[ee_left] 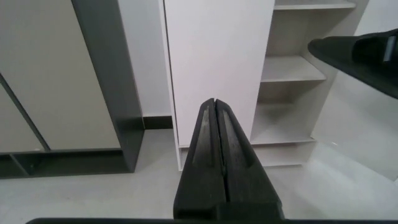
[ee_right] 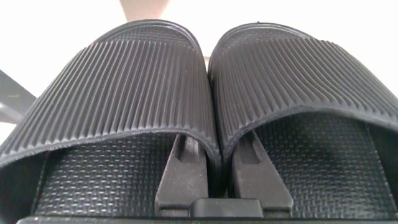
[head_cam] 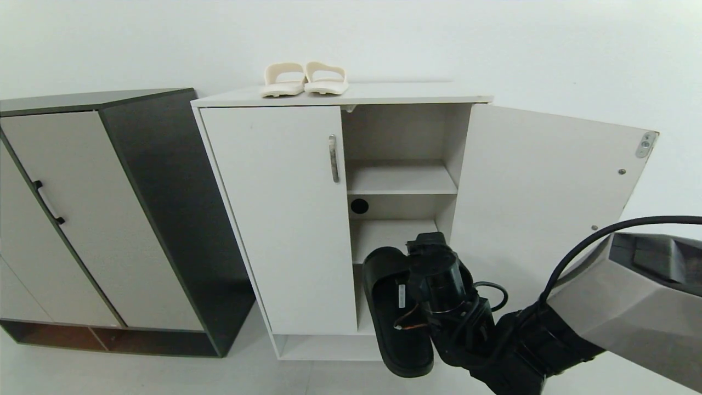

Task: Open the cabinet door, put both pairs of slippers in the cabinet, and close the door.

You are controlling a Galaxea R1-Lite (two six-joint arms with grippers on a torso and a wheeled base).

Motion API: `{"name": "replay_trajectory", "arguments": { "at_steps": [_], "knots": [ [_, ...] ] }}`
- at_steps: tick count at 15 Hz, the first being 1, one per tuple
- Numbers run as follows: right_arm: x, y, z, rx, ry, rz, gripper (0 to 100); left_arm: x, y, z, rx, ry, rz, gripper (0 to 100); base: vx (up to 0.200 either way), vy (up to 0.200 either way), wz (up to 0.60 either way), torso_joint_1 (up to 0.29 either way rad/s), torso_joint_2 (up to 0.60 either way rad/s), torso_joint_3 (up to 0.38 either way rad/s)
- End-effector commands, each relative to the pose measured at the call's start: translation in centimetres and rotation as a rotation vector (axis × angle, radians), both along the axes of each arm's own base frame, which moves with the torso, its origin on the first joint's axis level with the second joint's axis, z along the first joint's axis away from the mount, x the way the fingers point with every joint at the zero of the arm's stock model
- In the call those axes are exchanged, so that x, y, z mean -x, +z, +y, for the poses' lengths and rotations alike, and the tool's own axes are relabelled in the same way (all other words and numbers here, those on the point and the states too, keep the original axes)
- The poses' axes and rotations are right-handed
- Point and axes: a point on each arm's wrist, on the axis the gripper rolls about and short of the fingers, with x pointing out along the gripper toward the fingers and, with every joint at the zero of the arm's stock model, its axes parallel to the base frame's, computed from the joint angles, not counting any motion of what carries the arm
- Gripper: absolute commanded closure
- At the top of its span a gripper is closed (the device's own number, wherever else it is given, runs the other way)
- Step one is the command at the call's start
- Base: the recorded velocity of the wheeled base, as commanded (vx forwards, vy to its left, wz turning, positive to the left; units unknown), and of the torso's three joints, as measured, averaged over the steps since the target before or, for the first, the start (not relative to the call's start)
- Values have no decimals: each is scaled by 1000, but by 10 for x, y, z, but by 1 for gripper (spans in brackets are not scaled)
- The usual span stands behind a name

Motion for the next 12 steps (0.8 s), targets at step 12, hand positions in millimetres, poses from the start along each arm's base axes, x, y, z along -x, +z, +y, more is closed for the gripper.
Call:
{"name": "replay_trajectory", "arguments": {
  "at_steps": [12],
  "knots": [
    [-10, -27, 12, 42, 5, 40, 100, 0, 0, 0, 1, 0, 2, 100, 0, 0, 0, 0, 1, -7]
  ]
}}
